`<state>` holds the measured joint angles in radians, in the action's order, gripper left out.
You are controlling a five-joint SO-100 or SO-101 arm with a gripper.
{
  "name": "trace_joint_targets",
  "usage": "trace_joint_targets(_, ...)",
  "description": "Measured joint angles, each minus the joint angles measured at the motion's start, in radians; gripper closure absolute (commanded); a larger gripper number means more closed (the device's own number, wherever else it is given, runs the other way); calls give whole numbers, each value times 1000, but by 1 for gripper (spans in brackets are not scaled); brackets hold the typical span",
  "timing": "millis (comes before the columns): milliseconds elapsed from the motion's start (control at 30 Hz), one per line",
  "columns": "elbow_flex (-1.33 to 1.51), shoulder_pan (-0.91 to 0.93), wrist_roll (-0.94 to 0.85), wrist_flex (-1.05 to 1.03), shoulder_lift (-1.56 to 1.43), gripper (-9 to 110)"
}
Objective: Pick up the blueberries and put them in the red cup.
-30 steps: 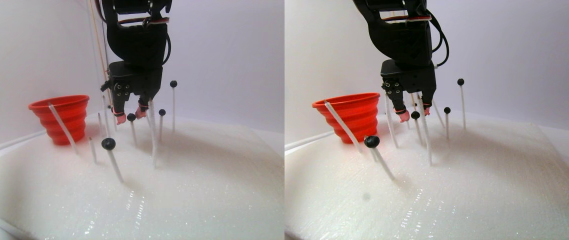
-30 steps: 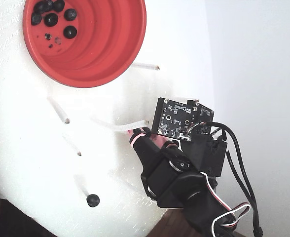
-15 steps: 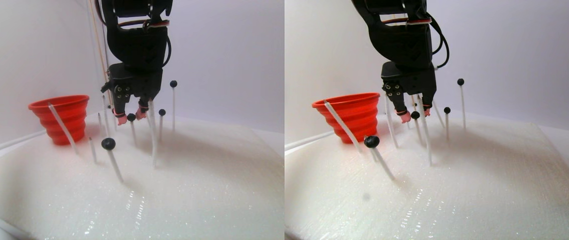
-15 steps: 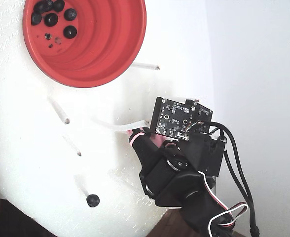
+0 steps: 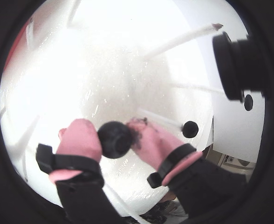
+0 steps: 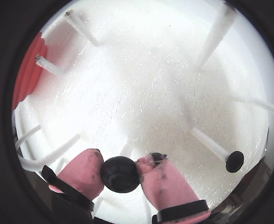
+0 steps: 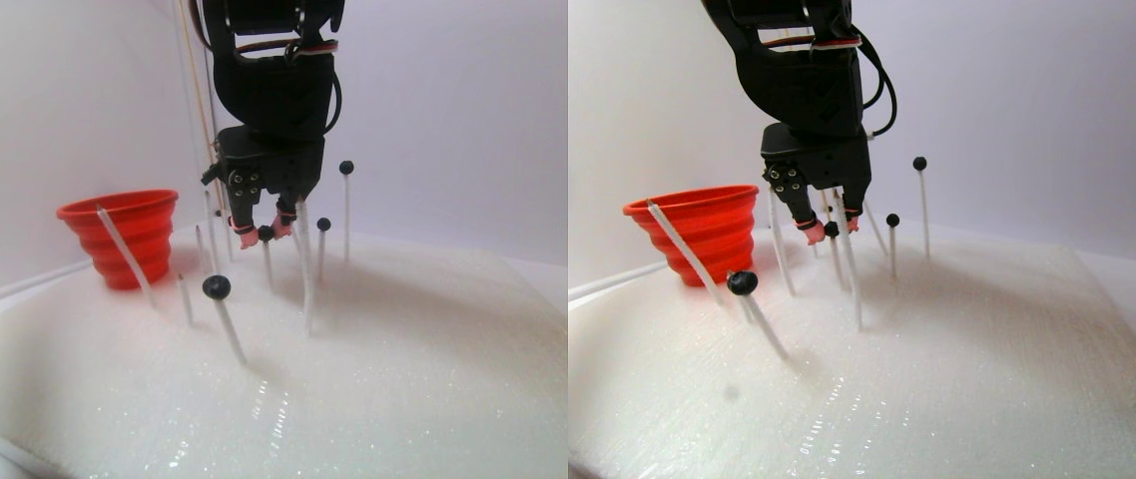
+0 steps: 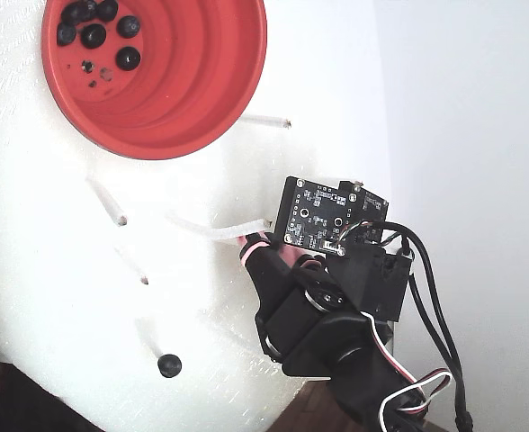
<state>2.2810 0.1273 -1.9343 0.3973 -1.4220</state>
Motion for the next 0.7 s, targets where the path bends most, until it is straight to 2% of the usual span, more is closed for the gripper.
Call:
trace_joint_targets(433, 0, -23, 0, -25, -12, 89)
trace_joint_targets(700, 28, -43, 5, -72, -126, 89)
